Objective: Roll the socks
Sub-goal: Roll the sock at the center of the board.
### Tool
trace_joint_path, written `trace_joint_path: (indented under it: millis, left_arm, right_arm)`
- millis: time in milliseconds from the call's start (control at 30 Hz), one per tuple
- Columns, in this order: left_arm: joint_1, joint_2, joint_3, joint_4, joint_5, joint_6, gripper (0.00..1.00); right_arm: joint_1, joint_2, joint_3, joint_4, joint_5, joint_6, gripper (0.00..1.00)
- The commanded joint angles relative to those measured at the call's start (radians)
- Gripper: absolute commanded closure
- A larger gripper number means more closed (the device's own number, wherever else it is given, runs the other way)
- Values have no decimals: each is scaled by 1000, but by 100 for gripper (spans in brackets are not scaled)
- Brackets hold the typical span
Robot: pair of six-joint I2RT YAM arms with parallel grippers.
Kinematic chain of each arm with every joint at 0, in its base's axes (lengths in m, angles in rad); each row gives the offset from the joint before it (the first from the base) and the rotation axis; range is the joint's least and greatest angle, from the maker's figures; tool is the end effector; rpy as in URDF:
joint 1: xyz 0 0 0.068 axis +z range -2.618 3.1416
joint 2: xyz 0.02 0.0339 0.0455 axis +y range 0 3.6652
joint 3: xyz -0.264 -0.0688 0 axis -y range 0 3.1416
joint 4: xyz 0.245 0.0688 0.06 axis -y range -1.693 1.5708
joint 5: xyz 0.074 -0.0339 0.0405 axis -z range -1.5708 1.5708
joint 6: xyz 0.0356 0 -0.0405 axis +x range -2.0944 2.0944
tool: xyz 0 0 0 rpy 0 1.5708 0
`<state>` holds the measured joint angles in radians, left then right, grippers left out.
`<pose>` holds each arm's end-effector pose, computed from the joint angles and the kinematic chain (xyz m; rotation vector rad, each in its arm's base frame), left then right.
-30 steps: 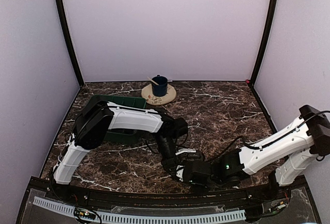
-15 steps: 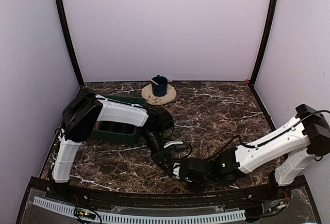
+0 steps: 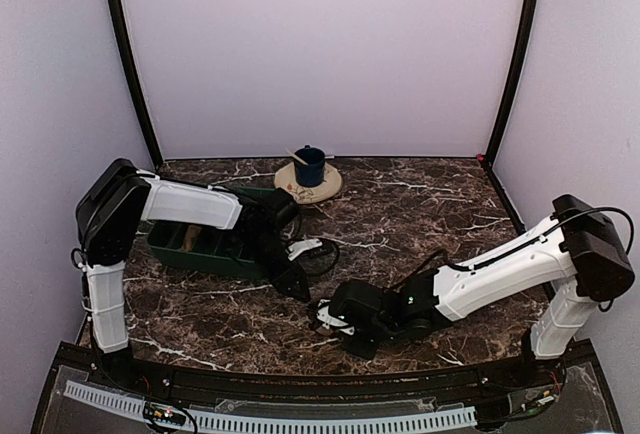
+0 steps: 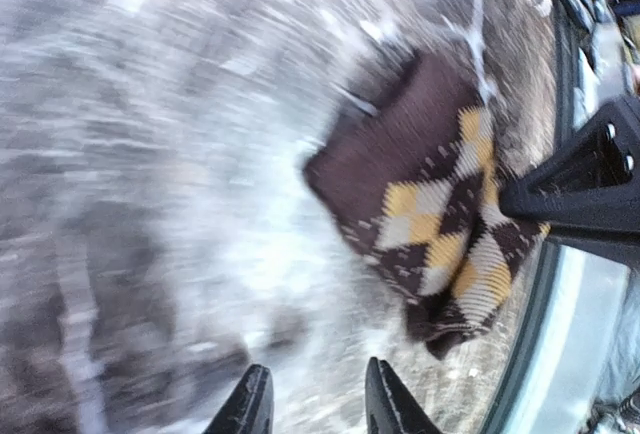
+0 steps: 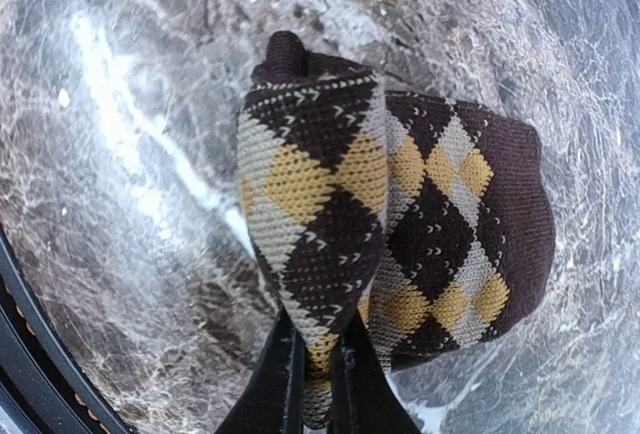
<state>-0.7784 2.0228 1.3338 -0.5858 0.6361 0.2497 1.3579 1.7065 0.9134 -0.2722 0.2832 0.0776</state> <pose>0.2646 -0.2907 0.1434 1.5250 2.4158 -1.0179 0.0779 0.3134 0.1479 -1.4620 2.1217 0.1609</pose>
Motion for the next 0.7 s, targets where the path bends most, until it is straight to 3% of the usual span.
trace_joint_path:
  millis: [0, 333, 667]
  left_arm:
    - [16, -110, -44, 117, -112, -73, 65]
    - [16, -253, -197, 395, -266, -180, 63]
    - [-8, -327, -311, 580, -260, -203, 63]
  right_arm:
    - [-46, -2, 9, 34, -102, -18, 100]
    - [-152, -44, -15, 49, -347, 42, 100]
    - [-245, -47, -28, 48, -536, 69, 100]
